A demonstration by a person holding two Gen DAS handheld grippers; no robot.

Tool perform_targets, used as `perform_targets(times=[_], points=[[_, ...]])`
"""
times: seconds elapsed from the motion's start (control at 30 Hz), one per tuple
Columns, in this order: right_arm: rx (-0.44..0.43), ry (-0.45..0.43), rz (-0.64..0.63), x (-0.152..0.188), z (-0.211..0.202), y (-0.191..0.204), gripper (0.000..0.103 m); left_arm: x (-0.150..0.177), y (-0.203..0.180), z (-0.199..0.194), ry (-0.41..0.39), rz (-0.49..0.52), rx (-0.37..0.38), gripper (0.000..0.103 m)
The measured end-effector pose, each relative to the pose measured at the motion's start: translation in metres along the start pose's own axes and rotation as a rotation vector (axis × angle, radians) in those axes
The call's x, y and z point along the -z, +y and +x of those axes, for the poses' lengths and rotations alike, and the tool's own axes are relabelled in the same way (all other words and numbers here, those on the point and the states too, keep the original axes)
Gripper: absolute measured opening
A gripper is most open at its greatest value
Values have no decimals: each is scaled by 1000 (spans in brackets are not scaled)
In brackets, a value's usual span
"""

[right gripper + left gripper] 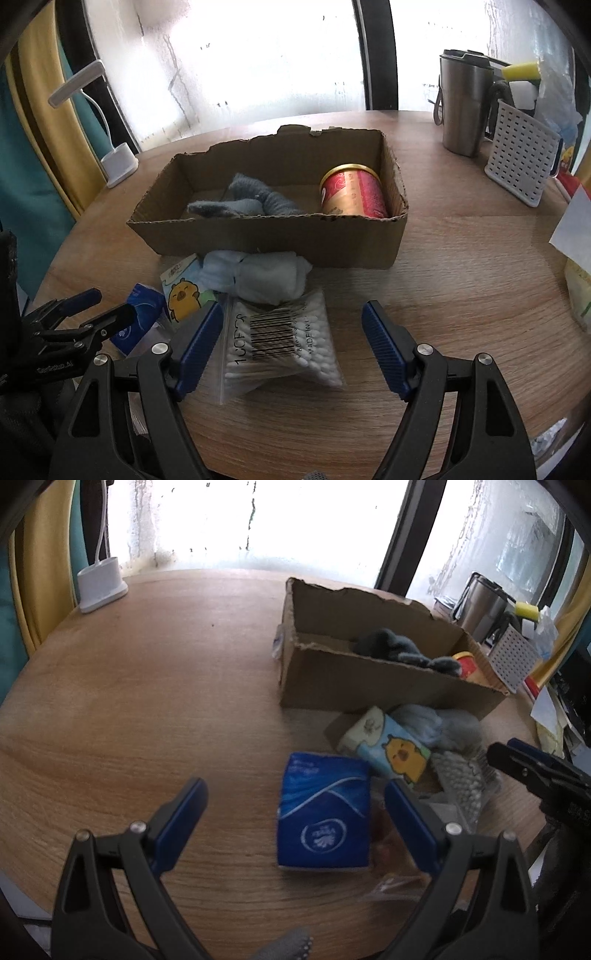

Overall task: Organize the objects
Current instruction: 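Withdraw both open tools from the box back toward the remaining items, then grasp the blue tissue pack with the left tool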

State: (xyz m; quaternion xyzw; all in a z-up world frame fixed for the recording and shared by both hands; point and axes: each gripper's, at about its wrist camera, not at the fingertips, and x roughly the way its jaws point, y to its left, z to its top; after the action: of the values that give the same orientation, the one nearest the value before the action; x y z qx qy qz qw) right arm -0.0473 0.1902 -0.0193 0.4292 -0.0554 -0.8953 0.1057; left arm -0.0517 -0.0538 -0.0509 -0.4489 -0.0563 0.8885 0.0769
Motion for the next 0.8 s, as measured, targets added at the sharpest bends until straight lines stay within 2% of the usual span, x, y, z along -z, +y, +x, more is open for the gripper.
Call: perform_targets(times=[0.3,0.4,0.57,0.8], points=[[-5,22,-14,-1,8,4,80,10,5,11,49,3,2,98],[-2,30,-11,0,10,3,80,12,0,13,46,67,-46,98],[-1,33,-9,0,11,2,80,14,-1,11,32,131,-79,98],[-1,38,-4,0,15,0,80,13,11,5,9,155,-145,99]])
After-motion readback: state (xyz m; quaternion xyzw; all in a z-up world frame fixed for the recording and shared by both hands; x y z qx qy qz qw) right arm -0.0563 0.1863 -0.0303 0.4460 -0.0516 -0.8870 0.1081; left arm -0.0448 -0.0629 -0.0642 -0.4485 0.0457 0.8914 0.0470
